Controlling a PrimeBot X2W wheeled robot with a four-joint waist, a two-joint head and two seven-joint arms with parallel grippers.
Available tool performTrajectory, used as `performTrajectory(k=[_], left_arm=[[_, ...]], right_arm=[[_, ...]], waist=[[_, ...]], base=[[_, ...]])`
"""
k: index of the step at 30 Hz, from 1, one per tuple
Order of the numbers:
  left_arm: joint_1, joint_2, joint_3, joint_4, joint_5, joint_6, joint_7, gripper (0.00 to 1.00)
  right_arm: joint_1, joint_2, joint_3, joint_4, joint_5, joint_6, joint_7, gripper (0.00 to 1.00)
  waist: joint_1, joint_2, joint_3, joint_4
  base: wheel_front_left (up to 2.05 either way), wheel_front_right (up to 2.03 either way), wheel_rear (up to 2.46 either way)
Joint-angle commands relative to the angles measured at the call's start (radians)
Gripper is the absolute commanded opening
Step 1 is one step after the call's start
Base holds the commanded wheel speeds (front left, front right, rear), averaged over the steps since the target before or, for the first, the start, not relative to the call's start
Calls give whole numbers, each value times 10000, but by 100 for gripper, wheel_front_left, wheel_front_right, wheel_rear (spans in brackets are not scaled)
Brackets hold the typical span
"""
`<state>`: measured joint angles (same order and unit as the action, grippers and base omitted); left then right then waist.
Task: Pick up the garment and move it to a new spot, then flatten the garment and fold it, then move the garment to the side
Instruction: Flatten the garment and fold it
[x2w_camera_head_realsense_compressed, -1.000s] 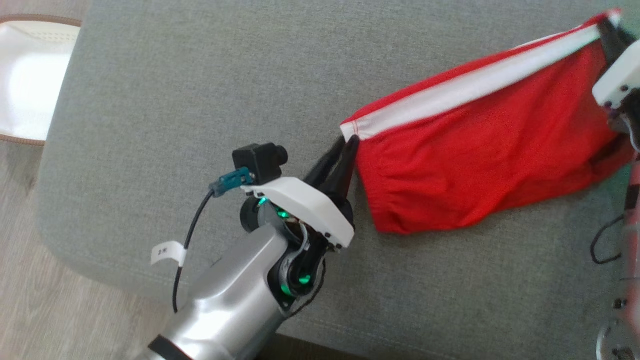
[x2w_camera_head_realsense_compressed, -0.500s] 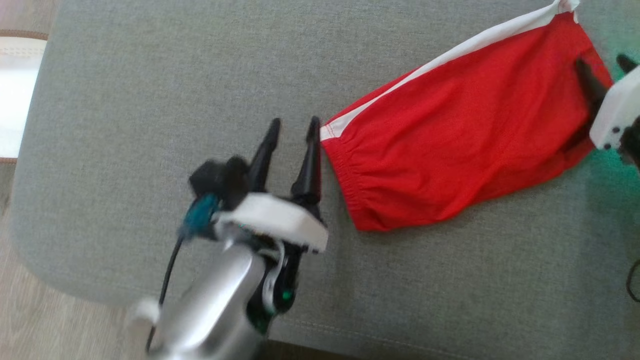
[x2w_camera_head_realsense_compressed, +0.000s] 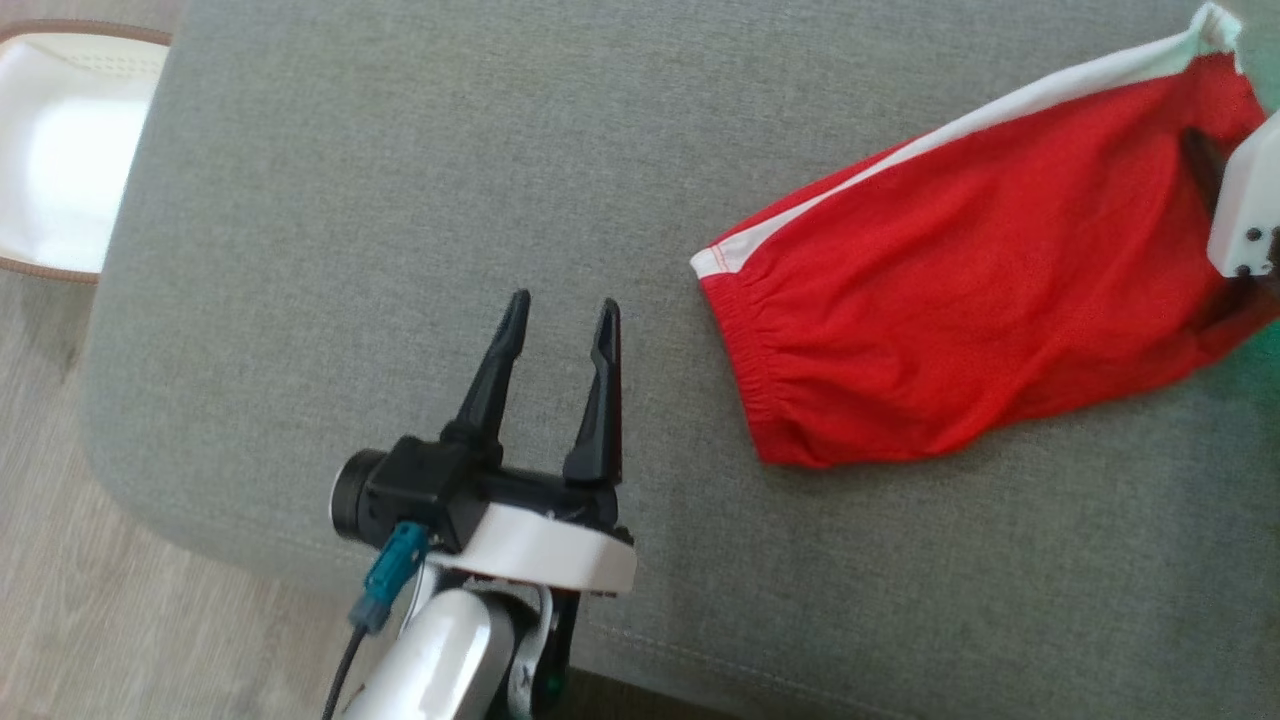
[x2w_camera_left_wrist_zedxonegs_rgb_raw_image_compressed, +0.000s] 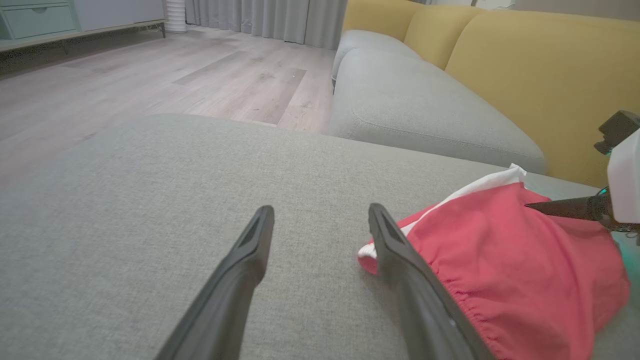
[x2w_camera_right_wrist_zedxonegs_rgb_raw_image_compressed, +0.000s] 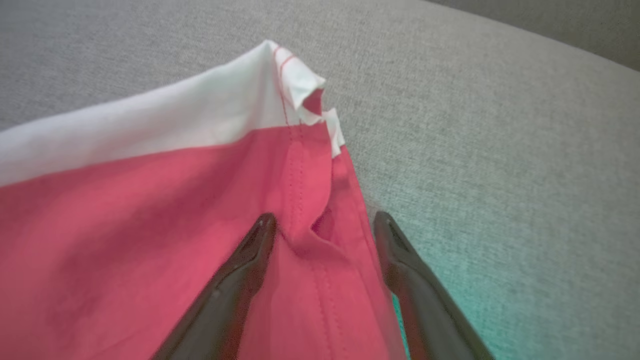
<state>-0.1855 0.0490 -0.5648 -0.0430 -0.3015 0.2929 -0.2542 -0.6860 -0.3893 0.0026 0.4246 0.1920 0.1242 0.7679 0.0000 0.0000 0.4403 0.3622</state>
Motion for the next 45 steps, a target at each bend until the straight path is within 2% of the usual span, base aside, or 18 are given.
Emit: performTrajectory(k=[1, 2, 4, 9, 13, 17, 22, 26, 34, 39, 45], left_arm=[[156, 19, 368, -355, 103, -101, -75, 100], [197, 18, 396, -346, 104, -150, -75, 100], [267, 16, 510, -297, 147, -224, -75, 100], [595, 15, 1019, -79, 426, -454, -75, 100], [986, 14, 1317, 27, 717, -817, -75, 100], [1293, 14, 1495, 205, 1006, -1162, -76, 100], [1505, 13, 1634, 274, 1029, -1271, -76, 100], [1712, 13, 1585, 354, 890, -1233, -76, 100], [1657, 13, 1238, 506, 551, -1040, -76, 100], [1445, 13, 1063, 701, 404, -957, -76, 100], [1475, 13, 1057, 906, 294, -830, -76, 100]], right_arm=[[570, -93, 315, 234, -28, 65, 637, 88], [625, -54, 293, 218, 119, 65, 733, 0], [684, 137, 192, 155, 494, 65, 818, 0], [677, 899, -973, -90, 1308, 65, 415, 0], [983, 573, -2112, -66, 1258, 65, 126, 0], [1161, 204, -3512, 65, 992, 65, -226, 0], [1048, 123, -4050, -168, 895, 65, -443, 0], [865, 507, -3575, -843, 1112, 65, -393, 0], [1221, 2509, -1017, -2450, 1644, 65, 203, 0], [1420, 3278, -88, -1967, 1615, 65, -198, 0], [1645, 3385, 708, -1139, 1934, 65, -959, 0]], waist=[[0, 0, -43, 36], [0, 0, -56, 31], [0, 0, -126, -81], [0, 0, -542, -786], [0, 0, -993, -1210], [0, 0, -1290, -1337], [0, 0, -1527, -1350], [0, 0, -1733, -1317], [0, 0, -1700, -1020], [0, 0, -1707, -687], [0, 0, -1922, -468]], base=[[0, 0, 0], [0, 0, 0], [0, 0, 0], [0, 0, 0], [0, 0, 0], [0, 0, 0], [0, 0, 0], [0, 0, 0], [0, 0, 0], [0, 0, 0], [0, 0, 0]])
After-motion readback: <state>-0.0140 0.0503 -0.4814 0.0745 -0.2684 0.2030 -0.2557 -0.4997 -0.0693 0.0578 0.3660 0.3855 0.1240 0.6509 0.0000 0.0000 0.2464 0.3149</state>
